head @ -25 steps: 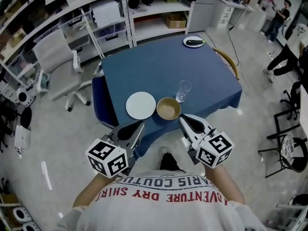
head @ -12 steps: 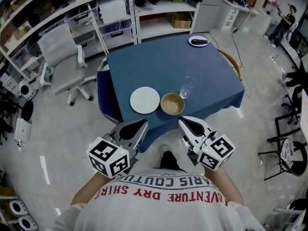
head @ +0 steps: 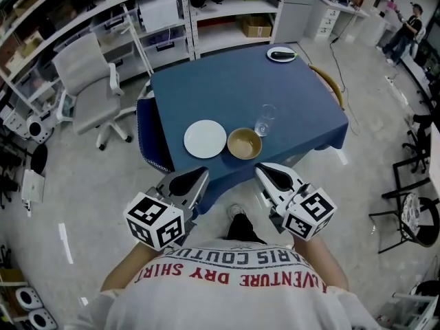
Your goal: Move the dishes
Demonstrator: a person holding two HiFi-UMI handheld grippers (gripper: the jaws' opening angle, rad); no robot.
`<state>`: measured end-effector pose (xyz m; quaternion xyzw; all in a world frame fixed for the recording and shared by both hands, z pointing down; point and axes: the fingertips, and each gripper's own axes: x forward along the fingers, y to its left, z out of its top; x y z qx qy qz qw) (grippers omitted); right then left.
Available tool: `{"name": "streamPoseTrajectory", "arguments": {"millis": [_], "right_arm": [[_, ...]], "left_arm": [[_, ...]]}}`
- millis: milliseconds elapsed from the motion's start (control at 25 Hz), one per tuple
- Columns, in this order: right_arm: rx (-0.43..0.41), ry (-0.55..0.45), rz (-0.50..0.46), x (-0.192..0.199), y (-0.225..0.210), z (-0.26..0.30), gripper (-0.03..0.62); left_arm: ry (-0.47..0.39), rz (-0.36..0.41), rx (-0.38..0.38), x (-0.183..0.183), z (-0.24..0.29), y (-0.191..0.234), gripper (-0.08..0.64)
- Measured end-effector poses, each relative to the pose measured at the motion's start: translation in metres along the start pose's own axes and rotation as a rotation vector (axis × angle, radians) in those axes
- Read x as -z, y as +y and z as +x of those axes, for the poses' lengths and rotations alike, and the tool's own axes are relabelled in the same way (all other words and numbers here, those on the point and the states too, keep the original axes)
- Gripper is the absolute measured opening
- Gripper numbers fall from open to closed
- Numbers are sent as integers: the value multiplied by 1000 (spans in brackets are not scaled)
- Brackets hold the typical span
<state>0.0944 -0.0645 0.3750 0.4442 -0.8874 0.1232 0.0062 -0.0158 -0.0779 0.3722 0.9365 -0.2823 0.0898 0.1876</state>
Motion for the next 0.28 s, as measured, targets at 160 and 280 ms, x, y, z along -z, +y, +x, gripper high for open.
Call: {"name": "streamPoseTrajectory", "arguments": {"millis": [160,280], "right_arm": [[8,8,-9,3,-2,-5,21],[19,17,-9,7,-3,-8,21]], "left_arm": [[7,-14,-4,5,2,0,29],[12,-18,2,8,2,-2,29]]}}
